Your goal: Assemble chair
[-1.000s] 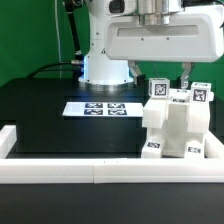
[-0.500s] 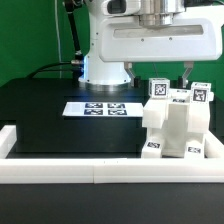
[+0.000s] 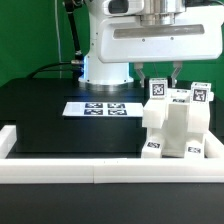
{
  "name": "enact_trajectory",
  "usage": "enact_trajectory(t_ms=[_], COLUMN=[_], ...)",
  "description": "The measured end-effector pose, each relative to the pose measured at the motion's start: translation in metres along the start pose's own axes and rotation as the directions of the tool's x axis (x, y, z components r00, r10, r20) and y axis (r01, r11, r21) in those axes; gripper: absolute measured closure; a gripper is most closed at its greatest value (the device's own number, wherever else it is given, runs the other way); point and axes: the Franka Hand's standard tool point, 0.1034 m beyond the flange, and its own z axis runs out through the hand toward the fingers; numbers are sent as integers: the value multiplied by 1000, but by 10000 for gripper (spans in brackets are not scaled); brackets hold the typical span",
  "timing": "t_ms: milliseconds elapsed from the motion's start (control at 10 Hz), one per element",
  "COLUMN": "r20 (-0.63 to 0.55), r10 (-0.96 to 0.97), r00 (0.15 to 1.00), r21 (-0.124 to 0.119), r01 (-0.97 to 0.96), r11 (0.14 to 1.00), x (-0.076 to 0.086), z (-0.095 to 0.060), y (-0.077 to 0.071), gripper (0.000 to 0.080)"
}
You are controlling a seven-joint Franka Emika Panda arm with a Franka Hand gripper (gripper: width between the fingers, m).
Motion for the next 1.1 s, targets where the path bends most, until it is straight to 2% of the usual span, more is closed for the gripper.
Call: enact_trajectory(t_ms=[300, 400, 800, 1100], r20=[0, 0, 1, 2], r10=[54, 147, 377, 534], r00=[999, 989, 926, 845], r21=[0, 1, 1, 2], r01=[-54, -147, -377, -534], r11=[999, 989, 926, 845], x=[0, 0, 0, -1], z=[0, 0, 0, 0], y=[0, 0, -1, -2], gripper=[514, 514, 512, 512])
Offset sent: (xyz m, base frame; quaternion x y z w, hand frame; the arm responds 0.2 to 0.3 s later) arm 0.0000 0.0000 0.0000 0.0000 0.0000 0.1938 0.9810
